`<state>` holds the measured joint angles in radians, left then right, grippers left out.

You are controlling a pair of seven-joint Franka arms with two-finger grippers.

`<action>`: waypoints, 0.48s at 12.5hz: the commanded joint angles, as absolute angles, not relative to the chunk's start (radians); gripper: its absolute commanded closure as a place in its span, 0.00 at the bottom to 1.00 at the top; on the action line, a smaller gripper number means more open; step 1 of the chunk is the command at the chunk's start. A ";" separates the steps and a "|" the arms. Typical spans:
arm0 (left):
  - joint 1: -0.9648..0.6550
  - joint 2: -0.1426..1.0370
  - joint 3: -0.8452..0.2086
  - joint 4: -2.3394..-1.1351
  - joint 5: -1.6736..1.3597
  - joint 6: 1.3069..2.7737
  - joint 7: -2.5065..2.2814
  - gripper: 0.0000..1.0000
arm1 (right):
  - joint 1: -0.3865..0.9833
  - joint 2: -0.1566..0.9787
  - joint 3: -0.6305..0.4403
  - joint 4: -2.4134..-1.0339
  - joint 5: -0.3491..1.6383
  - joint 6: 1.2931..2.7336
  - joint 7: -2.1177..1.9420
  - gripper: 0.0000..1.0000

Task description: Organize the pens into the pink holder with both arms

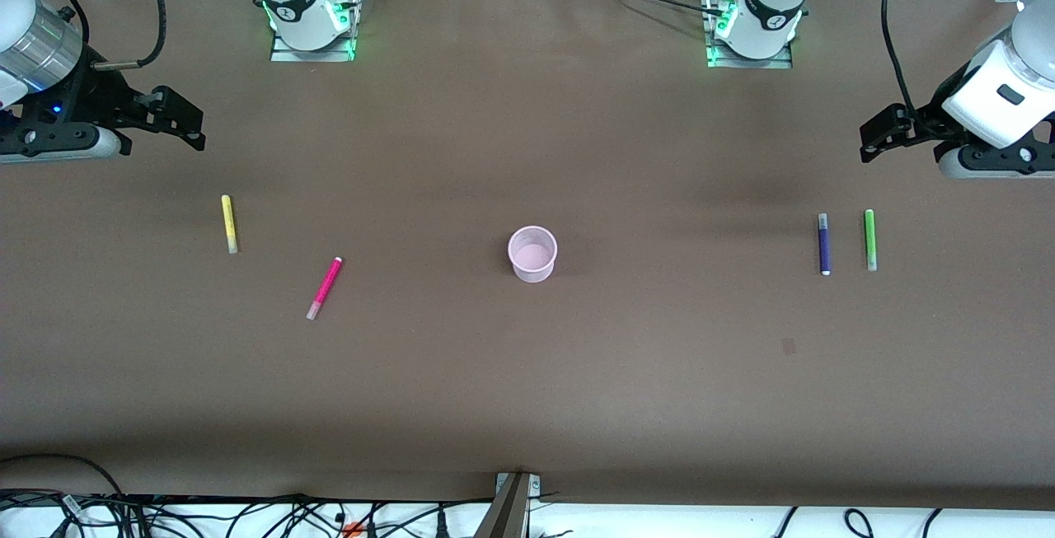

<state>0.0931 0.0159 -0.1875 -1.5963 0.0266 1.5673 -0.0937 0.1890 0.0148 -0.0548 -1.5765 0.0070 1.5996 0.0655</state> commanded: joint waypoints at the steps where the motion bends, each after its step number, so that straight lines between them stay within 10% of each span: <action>1: 0.028 -0.015 -0.111 -1.617 0.014 1.560 -0.086 0.00 | 0.190 -0.032 -0.051 -1.636 0.000 1.621 0.081 0.00; 6: -0.055 -0.014 -0.038 -1.615 0.046 1.549 -0.084 0.00 | 0.195 -0.020 -0.046 -1.611 -0.005 1.628 0.074 0.00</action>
